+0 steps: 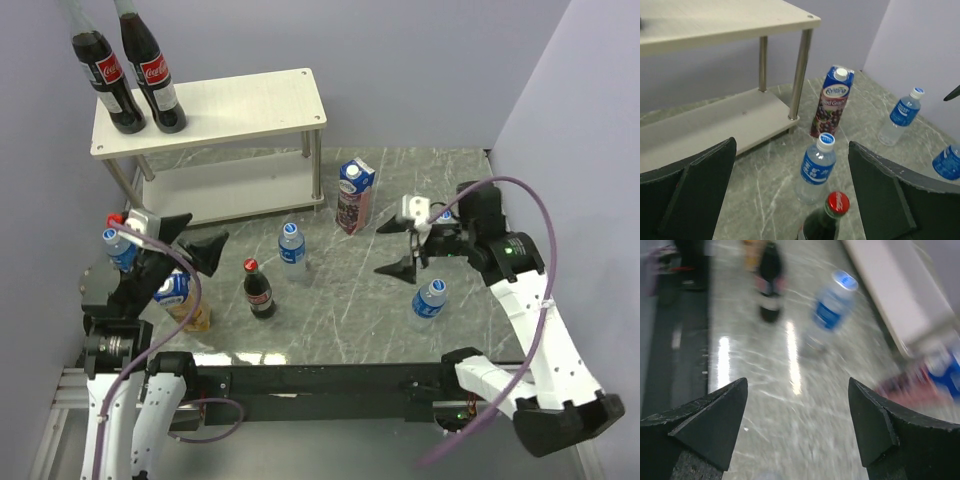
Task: Place and organize the beverage onto the shelf
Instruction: Pick up the drink from the center of the board.
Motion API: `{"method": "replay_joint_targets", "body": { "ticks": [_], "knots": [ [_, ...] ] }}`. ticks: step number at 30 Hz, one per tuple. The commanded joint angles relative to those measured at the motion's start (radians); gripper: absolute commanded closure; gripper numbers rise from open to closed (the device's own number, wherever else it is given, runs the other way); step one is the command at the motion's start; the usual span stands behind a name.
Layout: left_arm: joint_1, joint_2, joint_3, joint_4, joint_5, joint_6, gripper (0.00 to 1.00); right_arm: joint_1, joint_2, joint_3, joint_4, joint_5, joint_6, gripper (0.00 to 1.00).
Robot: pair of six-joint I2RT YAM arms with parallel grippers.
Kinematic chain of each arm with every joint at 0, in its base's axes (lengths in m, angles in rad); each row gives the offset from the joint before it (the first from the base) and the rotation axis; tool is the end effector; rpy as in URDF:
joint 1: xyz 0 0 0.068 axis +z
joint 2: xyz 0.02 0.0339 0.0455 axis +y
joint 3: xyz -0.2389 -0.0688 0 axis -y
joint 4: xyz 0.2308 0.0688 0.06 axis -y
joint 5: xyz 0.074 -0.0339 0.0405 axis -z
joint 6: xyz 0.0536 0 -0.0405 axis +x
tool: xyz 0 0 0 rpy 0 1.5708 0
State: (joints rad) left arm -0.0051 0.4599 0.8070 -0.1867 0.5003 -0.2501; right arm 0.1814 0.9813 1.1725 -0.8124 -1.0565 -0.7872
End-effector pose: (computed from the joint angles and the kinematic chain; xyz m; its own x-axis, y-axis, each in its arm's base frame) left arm 0.1219 -0.0263 0.3738 0.0364 -0.2174 -0.9754 0.5027 0.8476 -0.1701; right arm 0.1726 0.0791 0.3564 0.1521 -0.3264 -0.9329 -0.9597 0.1770 -0.2184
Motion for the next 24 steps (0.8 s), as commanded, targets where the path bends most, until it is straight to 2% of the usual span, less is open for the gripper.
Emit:
{"method": "replay_joint_targets", "body": {
  "ticks": [1, 4, 5, 8, 13, 18, 24],
  "knots": [
    [0.002, -0.081, -0.041, 0.058, 0.058, 0.018, 0.01, 0.162, 0.036, 0.078, -0.110, -0.001, -0.120, 0.13],
    [0.002, -0.136, -0.100, 0.104, 0.054, 0.003, 0.01, 0.326, 0.072, 0.110, -0.024, 0.042, -0.022, 0.13],
    [0.002, -0.157, -0.120, 0.115, 0.044, -0.008, 0.00, 0.414, 0.095, 0.122, 0.043, 0.088, 0.011, 0.13],
    [0.002, -0.190, -0.146, 0.107, -0.028, -0.017, 0.01, 0.568, 0.172, 0.174, 0.128, 0.203, 0.126, 0.13],
    [0.002, -0.237, -0.196, 0.122, -0.124, -0.031, 0.01, 0.697, 0.344, 0.320, 0.171, 0.330, 0.267, 0.15],
    [0.002, -0.265, -0.224, 0.145, -0.155, -0.041, 0.01, 0.782, 0.431, 0.351, 0.254, 0.462, 0.371, 0.17],
    [0.002, -0.293, -0.226, 0.116, -0.212, -0.043, 0.01, 0.825, 0.536, 0.377, 0.337, 0.572, 0.469, 0.18]
  ]
}}
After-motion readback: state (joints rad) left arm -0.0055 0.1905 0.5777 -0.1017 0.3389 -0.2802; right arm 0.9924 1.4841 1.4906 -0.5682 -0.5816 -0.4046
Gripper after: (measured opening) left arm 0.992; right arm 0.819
